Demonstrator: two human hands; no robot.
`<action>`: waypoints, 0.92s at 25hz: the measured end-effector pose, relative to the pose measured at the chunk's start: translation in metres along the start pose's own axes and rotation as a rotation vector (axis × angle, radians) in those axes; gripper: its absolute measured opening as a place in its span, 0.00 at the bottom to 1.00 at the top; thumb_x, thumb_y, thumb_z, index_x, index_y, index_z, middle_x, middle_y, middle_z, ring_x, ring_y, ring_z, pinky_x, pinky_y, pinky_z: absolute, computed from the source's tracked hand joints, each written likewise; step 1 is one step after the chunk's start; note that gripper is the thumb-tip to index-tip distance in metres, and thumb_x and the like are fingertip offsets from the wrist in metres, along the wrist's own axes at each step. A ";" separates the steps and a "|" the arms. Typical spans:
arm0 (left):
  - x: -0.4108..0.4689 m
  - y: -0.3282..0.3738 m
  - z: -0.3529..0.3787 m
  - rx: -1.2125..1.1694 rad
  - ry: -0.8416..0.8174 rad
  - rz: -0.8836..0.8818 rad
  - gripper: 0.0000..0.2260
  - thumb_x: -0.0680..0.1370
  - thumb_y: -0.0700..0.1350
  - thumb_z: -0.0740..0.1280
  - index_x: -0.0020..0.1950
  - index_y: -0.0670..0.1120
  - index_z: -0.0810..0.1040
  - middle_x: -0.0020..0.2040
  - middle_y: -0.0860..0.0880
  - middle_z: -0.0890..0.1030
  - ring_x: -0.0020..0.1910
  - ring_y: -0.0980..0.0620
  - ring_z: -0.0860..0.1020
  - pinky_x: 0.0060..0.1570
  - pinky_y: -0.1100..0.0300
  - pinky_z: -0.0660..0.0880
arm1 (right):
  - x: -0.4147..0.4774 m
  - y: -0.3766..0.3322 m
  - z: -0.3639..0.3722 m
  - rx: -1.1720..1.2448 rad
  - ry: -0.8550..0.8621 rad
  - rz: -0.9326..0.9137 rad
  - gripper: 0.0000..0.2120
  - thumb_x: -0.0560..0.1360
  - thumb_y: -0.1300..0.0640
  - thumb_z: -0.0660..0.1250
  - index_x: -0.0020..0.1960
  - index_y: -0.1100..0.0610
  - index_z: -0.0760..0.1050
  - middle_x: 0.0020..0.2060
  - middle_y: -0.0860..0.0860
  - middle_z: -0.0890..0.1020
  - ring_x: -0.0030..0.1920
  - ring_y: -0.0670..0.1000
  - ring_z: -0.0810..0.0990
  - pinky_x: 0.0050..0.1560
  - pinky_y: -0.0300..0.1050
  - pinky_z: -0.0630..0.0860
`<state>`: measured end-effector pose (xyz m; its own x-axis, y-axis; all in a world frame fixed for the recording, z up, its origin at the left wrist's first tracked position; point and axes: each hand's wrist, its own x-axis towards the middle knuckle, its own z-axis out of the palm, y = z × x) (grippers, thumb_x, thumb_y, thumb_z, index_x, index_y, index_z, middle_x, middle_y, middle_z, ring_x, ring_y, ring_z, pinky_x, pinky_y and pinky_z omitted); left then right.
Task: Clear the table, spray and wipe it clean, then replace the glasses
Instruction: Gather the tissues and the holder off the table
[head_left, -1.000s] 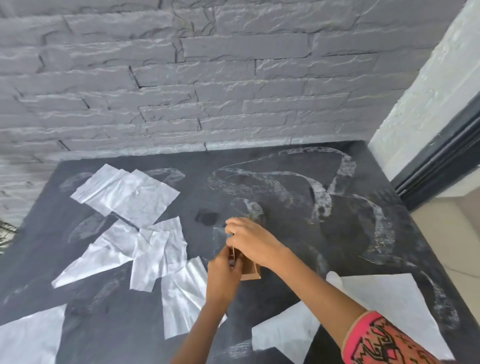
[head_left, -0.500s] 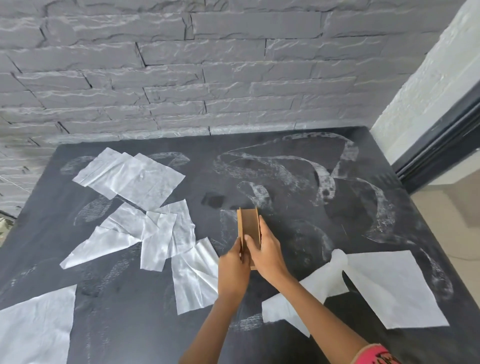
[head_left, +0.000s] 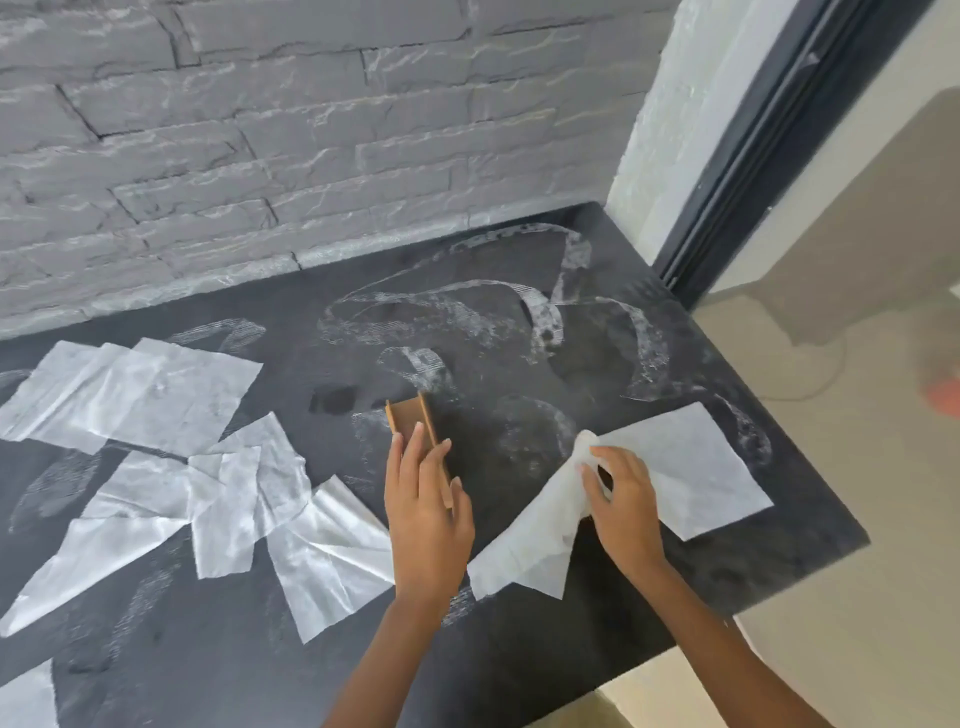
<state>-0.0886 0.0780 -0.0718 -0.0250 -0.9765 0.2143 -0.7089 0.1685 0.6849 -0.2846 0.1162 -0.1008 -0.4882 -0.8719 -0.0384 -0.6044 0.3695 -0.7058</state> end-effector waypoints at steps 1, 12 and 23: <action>-0.001 0.005 0.004 -0.009 -0.016 0.023 0.17 0.74 0.34 0.69 0.62 0.41 0.76 0.71 0.43 0.71 0.74 0.42 0.62 0.71 0.52 0.57 | -0.003 0.009 -0.005 -0.014 0.021 0.084 0.14 0.78 0.56 0.64 0.61 0.61 0.74 0.59 0.57 0.77 0.61 0.54 0.73 0.60 0.40 0.68; -0.019 0.026 0.028 -0.059 -0.219 0.040 0.12 0.76 0.37 0.67 0.59 0.45 0.78 0.68 0.48 0.74 0.72 0.47 0.66 0.69 0.60 0.54 | -0.004 0.015 0.011 -0.211 0.040 0.307 0.09 0.79 0.55 0.62 0.52 0.60 0.77 0.51 0.54 0.78 0.52 0.52 0.75 0.53 0.44 0.73; 0.000 0.052 0.038 -0.249 -0.590 0.078 0.36 0.70 0.49 0.74 0.73 0.49 0.62 0.67 0.58 0.69 0.65 0.59 0.68 0.67 0.61 0.66 | 0.005 -0.070 -0.034 0.581 -0.025 0.290 0.05 0.76 0.56 0.66 0.41 0.54 0.74 0.38 0.44 0.79 0.36 0.45 0.83 0.46 0.44 0.81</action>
<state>-0.1523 0.0816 -0.0625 -0.5035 -0.8582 -0.1001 -0.5062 0.1992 0.8391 -0.2663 0.0970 -0.0275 -0.5613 -0.7728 -0.2962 -0.0078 0.3628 -0.9318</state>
